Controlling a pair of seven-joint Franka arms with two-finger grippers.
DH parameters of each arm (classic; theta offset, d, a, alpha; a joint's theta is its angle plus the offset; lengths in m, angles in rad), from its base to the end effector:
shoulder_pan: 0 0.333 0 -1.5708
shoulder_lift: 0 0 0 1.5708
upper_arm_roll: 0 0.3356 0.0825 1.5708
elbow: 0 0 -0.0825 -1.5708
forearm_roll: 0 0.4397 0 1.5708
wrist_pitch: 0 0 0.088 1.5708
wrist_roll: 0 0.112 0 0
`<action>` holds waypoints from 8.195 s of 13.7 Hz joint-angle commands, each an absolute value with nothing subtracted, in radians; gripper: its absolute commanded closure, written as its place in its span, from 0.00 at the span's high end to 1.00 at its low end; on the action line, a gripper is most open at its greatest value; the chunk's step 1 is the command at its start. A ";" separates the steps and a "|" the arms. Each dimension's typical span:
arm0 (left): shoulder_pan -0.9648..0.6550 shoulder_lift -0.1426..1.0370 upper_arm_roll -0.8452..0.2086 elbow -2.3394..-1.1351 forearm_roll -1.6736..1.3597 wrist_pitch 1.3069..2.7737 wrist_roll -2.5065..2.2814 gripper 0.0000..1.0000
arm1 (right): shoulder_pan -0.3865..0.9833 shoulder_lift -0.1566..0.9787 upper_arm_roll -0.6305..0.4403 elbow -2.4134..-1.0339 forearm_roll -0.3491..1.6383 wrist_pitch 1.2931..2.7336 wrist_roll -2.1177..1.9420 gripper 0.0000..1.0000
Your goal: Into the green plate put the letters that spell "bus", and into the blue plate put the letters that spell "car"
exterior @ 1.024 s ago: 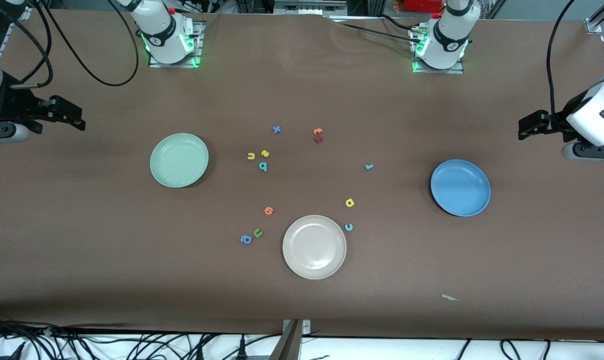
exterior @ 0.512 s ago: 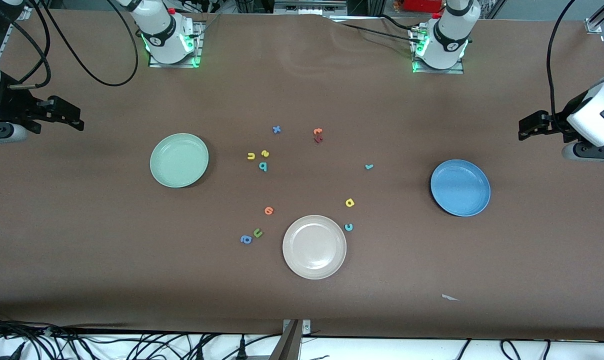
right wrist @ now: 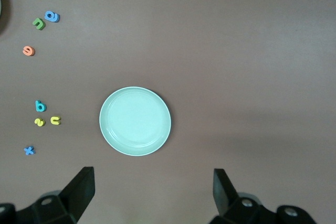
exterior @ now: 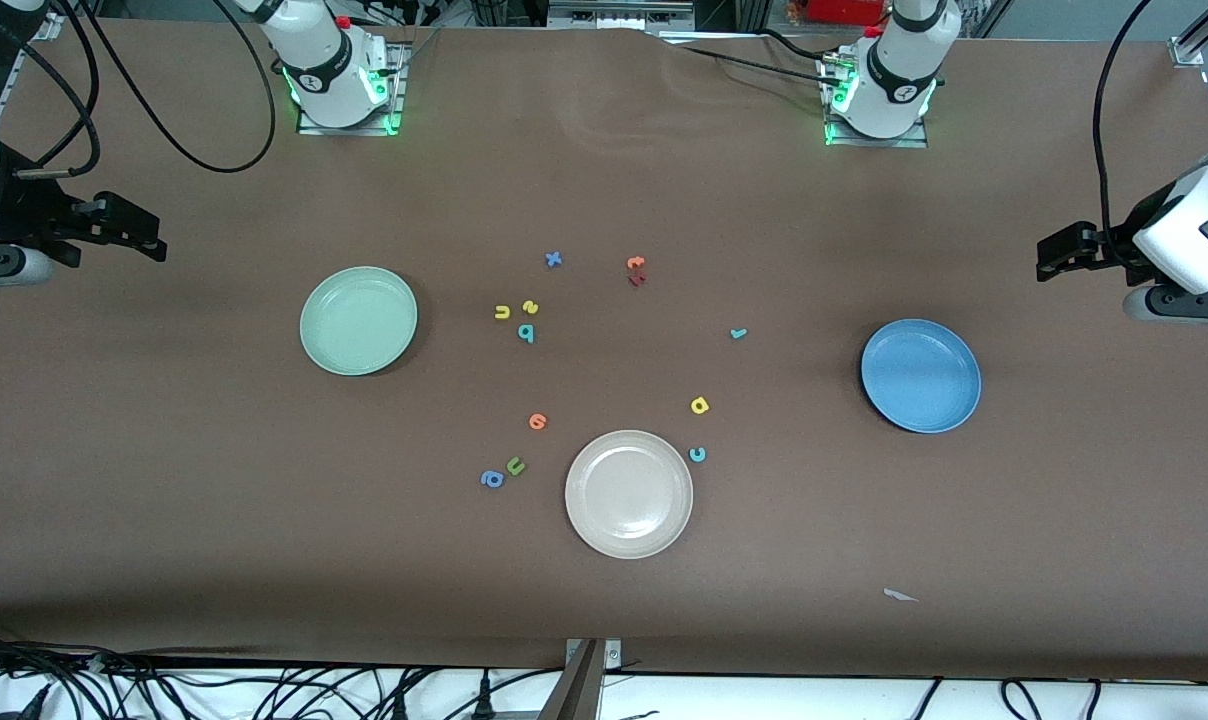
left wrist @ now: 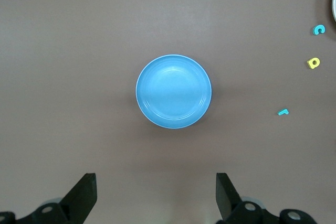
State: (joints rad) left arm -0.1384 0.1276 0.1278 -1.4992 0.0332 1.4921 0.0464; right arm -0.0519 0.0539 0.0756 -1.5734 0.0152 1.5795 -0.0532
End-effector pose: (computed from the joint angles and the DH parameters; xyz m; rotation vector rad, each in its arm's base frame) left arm 0.6400 -0.0077 0.5911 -3.0863 0.0873 0.2080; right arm 0.6264 0.0154 0.6052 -3.1185 -0.1192 0.0739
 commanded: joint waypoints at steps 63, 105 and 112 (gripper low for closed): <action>-0.341 0.492 -0.209 -2.181 0.109 2.649 -0.816 0.60 | 0.198 0.523 0.401 -1.896 -0.446 2.197 0.948 0.11; -0.112 0.422 -0.203 -1.982 0.175 2.227 -0.450 0.26 | 0.264 0.545 0.367 -2.091 -0.235 2.563 1.996 0.68; 0.141 0.452 -0.206 -1.956 0.301 2.281 -0.114 0.35 | 0.264 0.545 0.367 -2.099 -0.241 2.563 1.991 0.18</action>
